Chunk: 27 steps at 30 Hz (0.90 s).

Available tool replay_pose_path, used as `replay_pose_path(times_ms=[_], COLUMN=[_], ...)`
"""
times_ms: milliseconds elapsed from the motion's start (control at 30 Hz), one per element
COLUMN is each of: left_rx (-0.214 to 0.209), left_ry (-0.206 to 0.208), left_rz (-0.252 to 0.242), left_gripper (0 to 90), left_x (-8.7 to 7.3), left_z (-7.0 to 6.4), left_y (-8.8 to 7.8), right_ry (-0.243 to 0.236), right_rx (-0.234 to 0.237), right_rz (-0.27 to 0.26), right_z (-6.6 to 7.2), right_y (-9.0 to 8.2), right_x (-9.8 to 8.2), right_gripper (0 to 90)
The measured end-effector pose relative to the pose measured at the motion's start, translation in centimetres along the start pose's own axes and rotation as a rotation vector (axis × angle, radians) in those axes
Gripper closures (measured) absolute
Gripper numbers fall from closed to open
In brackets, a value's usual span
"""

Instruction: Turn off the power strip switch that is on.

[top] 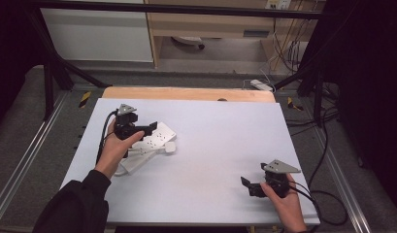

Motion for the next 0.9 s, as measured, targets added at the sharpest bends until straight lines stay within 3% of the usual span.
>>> replay_pose_path(times_ms=[567, 900], left_rx=[-0.012, -0.03], left_ry=[-0.036, -0.015], left_rz=[-0.034, -0.043], left_gripper=[9.3, 8.5], left_x=[1.1, 1.3], left_z=[-0.8, -1.7], left_y=[-2.2, -4.6], right_ry=[0.008, 0.005], right_rx=[-0.004, -0.005], right_rz=[-0.007, -0.008], right_z=[-0.1, -0.1], right_y=[0.1, 0.1], right_x=[0.1, 0.2], right_gripper=[3.6, 3.6])
Point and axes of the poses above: each handheld gripper's, and its own axes: y roughly forward along the jaws, x roughly out of its top, z roughly to its left, the point moved 10 cm from there along y, roughly forward along the jaws, and after that the axes turned 2 degrees about z, right-handed, at the moved point
